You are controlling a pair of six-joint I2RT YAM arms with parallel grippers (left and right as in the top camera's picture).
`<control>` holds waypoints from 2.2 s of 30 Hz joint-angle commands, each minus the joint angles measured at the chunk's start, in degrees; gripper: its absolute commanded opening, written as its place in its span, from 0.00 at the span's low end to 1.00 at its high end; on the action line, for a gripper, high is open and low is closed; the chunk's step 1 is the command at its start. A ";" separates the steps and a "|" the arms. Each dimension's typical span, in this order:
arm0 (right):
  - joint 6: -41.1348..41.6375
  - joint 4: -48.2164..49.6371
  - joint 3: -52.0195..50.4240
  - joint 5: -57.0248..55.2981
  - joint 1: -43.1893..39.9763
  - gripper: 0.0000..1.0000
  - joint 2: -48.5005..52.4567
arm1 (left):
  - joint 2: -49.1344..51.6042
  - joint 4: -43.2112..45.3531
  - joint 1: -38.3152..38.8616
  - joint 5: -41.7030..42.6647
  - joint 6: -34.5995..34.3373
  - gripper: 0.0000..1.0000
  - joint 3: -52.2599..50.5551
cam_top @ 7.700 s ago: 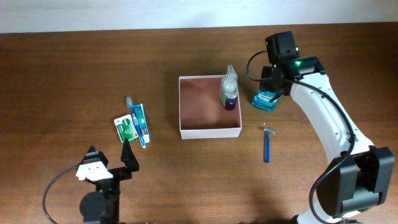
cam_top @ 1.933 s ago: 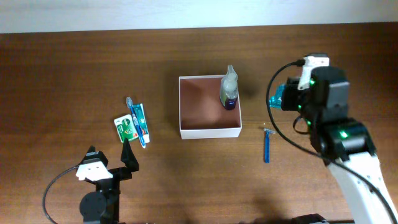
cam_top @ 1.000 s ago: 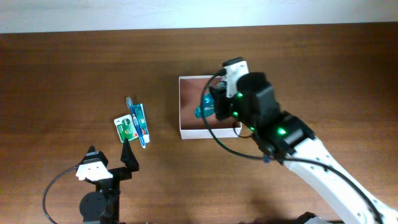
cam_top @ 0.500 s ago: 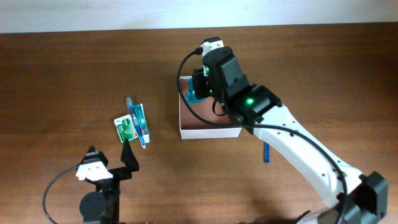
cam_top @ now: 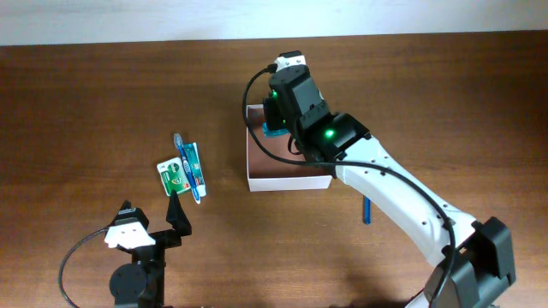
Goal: Pack container
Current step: 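Carry the Listerine bottle left and lower it into the box, then open the right gripper and move it down to the blue razor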
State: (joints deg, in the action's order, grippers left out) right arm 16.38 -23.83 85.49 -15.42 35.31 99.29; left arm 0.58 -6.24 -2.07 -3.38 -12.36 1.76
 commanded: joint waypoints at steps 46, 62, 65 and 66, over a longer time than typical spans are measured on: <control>3.63 8.55 2.34 -1.22 -3.78 0.58 10.71 | -0.22 0.39 -0.35 0.00 1.16 0.99 -0.55; 3.45 -21.99 27.65 0.37 -4.68 0.67 10.34 | -0.22 0.39 -0.35 0.00 1.16 0.99 -0.55; 3.67 -32.54 33.18 -0.24 -6.62 0.73 9.14 | -0.22 0.39 -0.35 0.00 1.16 0.99 -0.55; 3.67 -34.18 33.77 -0.22 -7.23 0.74 8.70 | -0.22 0.39 -0.35 0.00 1.16 0.99 -0.55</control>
State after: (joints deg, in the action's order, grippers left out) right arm 19.46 -53.65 115.46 -14.92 30.72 110.34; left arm 0.58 -6.24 -2.07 -3.38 -12.36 1.76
